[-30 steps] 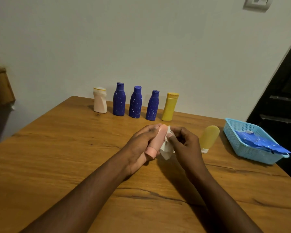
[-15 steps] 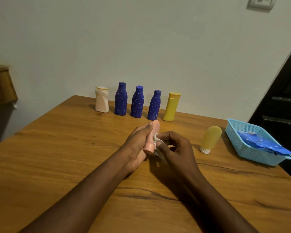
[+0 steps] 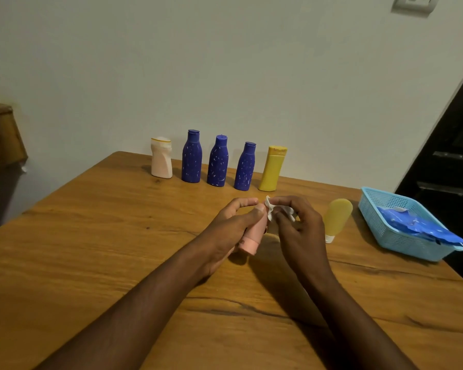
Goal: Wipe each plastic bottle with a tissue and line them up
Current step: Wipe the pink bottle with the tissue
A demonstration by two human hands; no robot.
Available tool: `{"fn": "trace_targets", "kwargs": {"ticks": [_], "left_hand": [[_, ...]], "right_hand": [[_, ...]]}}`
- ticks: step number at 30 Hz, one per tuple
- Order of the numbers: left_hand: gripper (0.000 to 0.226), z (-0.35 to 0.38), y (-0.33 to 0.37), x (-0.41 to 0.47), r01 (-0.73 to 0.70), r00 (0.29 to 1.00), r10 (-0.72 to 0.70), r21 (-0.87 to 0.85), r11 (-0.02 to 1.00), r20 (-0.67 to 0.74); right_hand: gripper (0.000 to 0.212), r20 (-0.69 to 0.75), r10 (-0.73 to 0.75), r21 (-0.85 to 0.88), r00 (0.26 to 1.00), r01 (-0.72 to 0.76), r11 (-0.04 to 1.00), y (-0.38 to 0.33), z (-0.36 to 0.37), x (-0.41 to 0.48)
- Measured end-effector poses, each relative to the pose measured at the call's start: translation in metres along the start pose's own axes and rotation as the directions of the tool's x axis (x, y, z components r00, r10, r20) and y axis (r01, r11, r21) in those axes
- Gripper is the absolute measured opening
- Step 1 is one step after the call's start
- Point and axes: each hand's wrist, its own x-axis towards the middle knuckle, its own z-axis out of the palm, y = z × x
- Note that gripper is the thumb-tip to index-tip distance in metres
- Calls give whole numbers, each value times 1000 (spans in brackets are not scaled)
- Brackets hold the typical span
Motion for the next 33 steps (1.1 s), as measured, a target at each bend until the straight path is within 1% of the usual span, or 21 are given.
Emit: {"fn": "trace_targets", "kwargs": {"ticks": [3,6,9,12,18,22,25,30,33], "left_hand": [[33,0,1,-1,-9,1000,8,51,999,18],[33,3,2,-3,-1,998,-4,91,996,55],[32,5,3,-5,5,996,-13,100,995,83],[36,4,3,-5,16,996,-23,85,996,88],[43,1,0,-2,35,999,-32,-61,998,44],[42,-4,3,2,12,999,-20,-208,978,-38],[47,-7,3,5,-11,994,-17,-252,968,-108],[47,-11,3,9,-42,979,-33,-353,935,-203],[52,-15,3,11,-64,967,-44,-408,911,-251]], "right_hand": [[30,6,-9,6,1000,9,1000,0,-1,1],[30,3,25,36,1000,-25,999,3,-2,3],[29,11,69,60,998,-70,996,6,-4,6],[30,19,105,84,994,-106,991,7,-6,8],[27,89,171,131,981,-181,975,7,-3,3],[25,170,193,118,966,-214,970,6,3,-2],[25,234,228,167,945,-270,948,1,7,-8],[24,245,282,158,928,-325,933,-3,8,-11],[20,235,277,130,932,-312,941,-5,8,-13]]}}
